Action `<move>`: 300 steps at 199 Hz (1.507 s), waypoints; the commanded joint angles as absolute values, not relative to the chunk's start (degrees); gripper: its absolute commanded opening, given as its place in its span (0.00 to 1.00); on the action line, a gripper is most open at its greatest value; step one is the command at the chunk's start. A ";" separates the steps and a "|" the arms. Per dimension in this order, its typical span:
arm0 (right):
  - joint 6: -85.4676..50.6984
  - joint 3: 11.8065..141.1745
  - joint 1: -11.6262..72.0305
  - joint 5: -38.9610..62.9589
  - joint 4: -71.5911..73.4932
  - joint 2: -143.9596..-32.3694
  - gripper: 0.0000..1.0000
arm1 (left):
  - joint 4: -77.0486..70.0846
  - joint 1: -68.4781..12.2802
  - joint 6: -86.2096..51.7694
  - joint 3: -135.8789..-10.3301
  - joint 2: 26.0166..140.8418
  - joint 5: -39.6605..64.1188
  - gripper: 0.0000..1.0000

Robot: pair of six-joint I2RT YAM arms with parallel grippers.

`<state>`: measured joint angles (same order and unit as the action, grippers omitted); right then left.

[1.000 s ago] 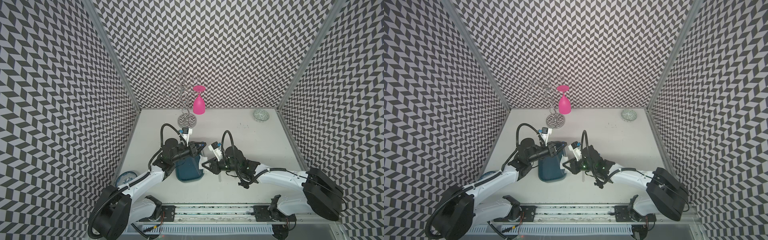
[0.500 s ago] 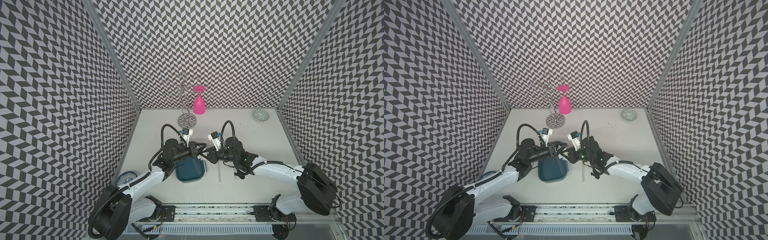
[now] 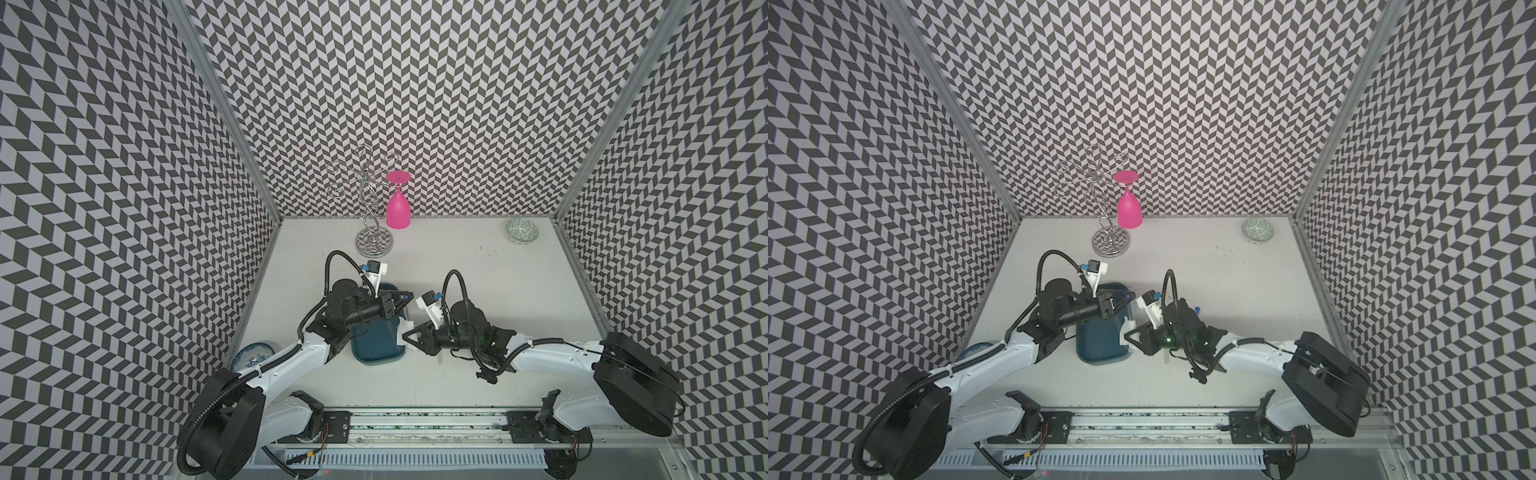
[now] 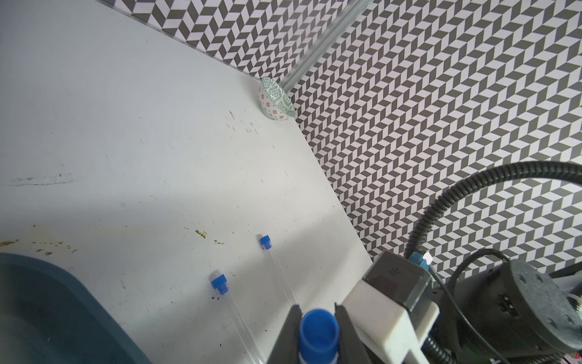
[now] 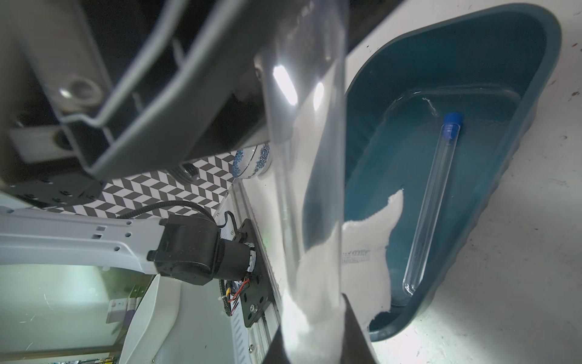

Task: Wipe the exteriors of test tubes
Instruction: Wipe the dirt from the test tube, then place the test tube in the storage box.

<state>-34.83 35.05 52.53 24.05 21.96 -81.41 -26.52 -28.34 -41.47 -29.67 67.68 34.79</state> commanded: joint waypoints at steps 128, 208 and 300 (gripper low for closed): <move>-30.97 41.07 51.08 24.86 19.62 -82.57 0.18 | -28.11 -27.17 -40.61 -31.06 67.04 34.19 0.19; -38.37 30.27 58.54 21.83 23.32 -79.21 0.18 | -26.66 -23.53 -39.05 -32.78 67.90 34.80 0.19; -41.21 27.61 59.77 15.18 15.30 -62.19 0.17 | -13.61 -14.25 -32.11 -31.27 66.85 34.46 0.19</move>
